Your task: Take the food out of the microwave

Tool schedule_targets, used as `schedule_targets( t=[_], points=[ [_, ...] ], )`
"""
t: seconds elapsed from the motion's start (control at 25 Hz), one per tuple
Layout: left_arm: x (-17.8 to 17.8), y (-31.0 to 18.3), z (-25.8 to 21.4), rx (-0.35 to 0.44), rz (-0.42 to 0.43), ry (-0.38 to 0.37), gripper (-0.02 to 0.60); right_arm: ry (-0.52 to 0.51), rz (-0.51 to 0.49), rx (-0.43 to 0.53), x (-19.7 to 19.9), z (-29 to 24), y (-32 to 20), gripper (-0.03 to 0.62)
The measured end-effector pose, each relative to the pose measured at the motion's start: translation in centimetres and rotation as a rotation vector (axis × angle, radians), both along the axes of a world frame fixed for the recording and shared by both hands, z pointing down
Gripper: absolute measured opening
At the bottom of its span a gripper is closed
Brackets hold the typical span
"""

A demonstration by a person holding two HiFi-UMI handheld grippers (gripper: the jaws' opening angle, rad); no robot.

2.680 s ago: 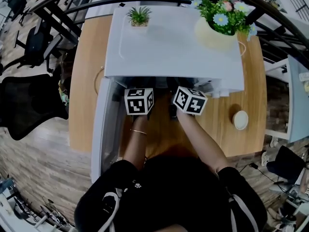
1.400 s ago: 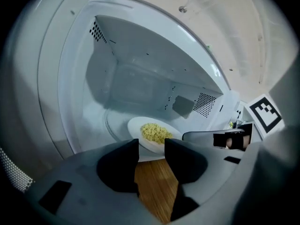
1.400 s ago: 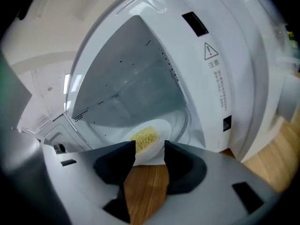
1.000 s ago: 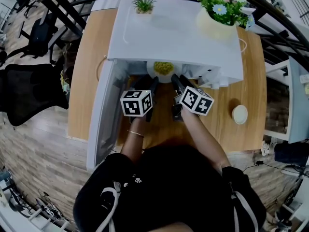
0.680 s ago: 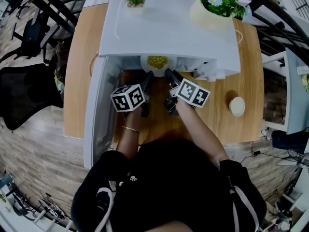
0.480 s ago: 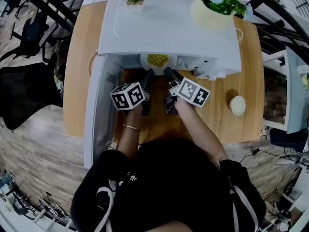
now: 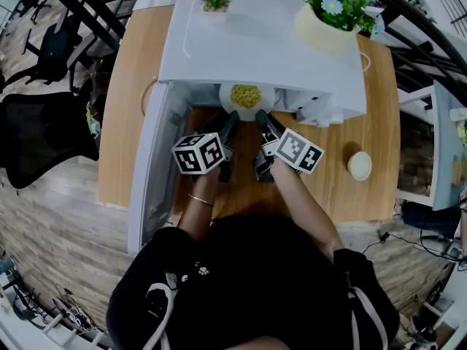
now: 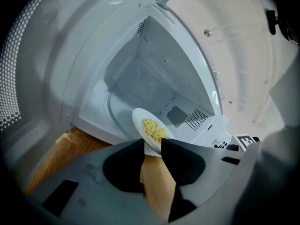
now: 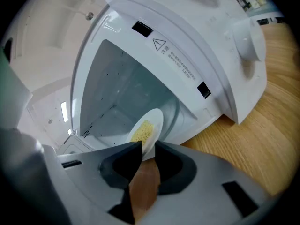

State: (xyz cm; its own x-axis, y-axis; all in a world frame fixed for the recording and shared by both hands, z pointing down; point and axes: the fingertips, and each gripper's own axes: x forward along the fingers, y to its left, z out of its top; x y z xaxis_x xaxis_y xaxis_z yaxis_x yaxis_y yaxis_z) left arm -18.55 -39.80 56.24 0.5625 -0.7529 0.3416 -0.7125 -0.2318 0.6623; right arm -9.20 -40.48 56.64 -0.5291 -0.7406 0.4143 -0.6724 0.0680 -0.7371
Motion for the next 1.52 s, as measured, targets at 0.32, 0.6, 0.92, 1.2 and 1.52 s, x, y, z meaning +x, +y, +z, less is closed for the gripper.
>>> schedule_targets(
  t=[0.32,0.6,0.92,1.2,1.52],
  points=[
    [0.1,1.8,-3.2,0.078,0.011,0.012,0.114,-0.025,-0.001,0.063,0.2,-3.2,1.8,0.087],
    [0.0,3.9,-5.4,0.137,0.020,0.016,0.114,-0.044,-0.021,0.111,0.0,-5.4,3.7,0.087],
    [0.4,6.2,-6.8,0.171,0.030,0.013,0.114,-0.029,-0.031,0.152,0.6,-6.6,6.1,0.087],
    [0.8,6.3,-7.4,0.196,0.035,0.017,0.114,-0.036,-0.027,0.161,1.0,-7.0,6.4,0.086],
    [0.8,6.4,-7.7,0.196,0.038,0.009,0.114,-0.036,-0.029,0.173,0.8,-7.9,6.4,0.087]
  ],
)
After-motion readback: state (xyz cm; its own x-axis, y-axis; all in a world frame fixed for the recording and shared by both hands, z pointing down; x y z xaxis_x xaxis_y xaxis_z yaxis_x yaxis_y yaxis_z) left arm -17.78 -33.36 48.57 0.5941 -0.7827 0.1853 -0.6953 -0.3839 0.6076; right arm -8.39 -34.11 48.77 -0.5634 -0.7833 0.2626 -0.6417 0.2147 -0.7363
